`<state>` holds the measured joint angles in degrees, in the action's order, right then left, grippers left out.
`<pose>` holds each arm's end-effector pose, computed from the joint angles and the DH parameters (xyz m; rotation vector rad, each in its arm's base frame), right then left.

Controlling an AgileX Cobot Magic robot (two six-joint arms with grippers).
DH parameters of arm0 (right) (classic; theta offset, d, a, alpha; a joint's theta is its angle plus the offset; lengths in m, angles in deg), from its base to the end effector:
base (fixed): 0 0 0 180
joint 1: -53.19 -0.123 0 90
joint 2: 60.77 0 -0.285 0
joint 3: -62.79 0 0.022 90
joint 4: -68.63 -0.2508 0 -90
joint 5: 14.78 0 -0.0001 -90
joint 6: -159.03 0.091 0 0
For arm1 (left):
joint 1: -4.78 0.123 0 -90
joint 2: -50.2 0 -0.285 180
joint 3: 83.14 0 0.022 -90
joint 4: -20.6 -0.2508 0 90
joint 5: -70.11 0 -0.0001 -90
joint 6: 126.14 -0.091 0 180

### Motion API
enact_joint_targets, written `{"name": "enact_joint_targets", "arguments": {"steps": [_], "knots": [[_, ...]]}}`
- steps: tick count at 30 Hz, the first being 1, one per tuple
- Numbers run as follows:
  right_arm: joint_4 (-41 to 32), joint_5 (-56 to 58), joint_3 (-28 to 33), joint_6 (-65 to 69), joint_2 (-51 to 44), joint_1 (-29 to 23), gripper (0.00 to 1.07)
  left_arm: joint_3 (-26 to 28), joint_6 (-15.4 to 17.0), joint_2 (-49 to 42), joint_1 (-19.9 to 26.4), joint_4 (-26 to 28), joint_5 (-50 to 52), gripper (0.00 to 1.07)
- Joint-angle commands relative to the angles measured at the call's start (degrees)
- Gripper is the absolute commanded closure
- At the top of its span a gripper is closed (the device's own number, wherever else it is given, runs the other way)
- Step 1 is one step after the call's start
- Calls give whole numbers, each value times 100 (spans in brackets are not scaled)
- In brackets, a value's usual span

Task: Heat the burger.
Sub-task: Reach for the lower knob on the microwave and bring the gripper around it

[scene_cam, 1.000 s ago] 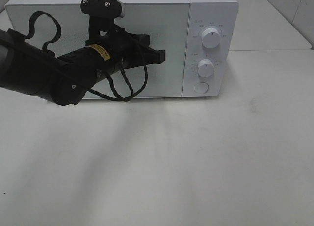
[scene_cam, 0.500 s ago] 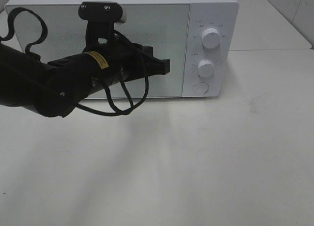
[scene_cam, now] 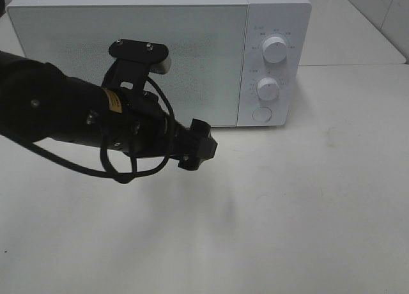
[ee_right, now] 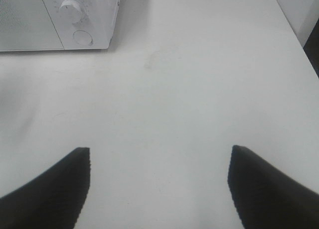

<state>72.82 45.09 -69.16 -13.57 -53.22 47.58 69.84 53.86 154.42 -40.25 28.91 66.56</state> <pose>-0.0054 -0.0063 0.2812 0.0347 2.0134 0.0575 0.2380 -0.2395 0.1863 0.7606 2.2766 -0.4585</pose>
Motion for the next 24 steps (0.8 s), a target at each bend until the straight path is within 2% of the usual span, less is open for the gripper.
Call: {"name": "enact_joint_targets", "arguments": {"steps": [1, 2, 4, 5, 7, 10, 12, 13, 15, 16, 18, 20, 21, 23, 24], "knots": [[0, -40, -6, -63, -149, 17, 32, -11, 0, -390, -46, -258, -756, 9], [0, -40, -6, -63, -149, 17, 32, -11, 0, -390, -46, -258, -756, 9], [0, -40, -6, -63, -149, 17, 32, -11, 52, -796, 69, -470, -1765, 9], [0, -40, -6, -63, -149, 17, 32, -11, 52, -796, 69, -470, -1765, 9], [0, -40, -6, -63, -149, 17, 32, -6, 258, -1026, 395, -470, -2487, 9], [0, -40, -6, -63, -149, 17, 32, -6, 355, -1089, 550, -458, -2739, 9], [0, -40, -6, -63, -149, 17, 32, -6, 487, -1341, 1169, -413, -3713, 9], [0, -40, -6, -63, -149, 17, 32, -6, 487, -1341, 1169, -413, -3713, 9], [0, -40, -6, -63, -149, 17, 32, -6, 487, -1558, 1662, -355, -4320, 9], [0, -40, -6, -63, -149, 17, 32, -6, 487, -1558, 1662, -355, -4320, 9], [0, -40, -6, -63, -149, 17, 32, -6, 516, -1828, 2114, -355, -4870, 9], [0, -40, -6, -63, -149, 17, 32, -6, 539, -1937, 2246, -355, -5013, 9], [0, -40, -6, -63, -149, 17, 32, -6, 550, -2154, 2595, -355, -5369, 9], [0, -40, -6, -63, -149, 17, 32, -6, 550, -2240, 2773, -355, -5518, 9], [0, -40, -6, -63, -149, 17, 32, -6, 544, -2481, 3134, -361, -5861, 9]]}}
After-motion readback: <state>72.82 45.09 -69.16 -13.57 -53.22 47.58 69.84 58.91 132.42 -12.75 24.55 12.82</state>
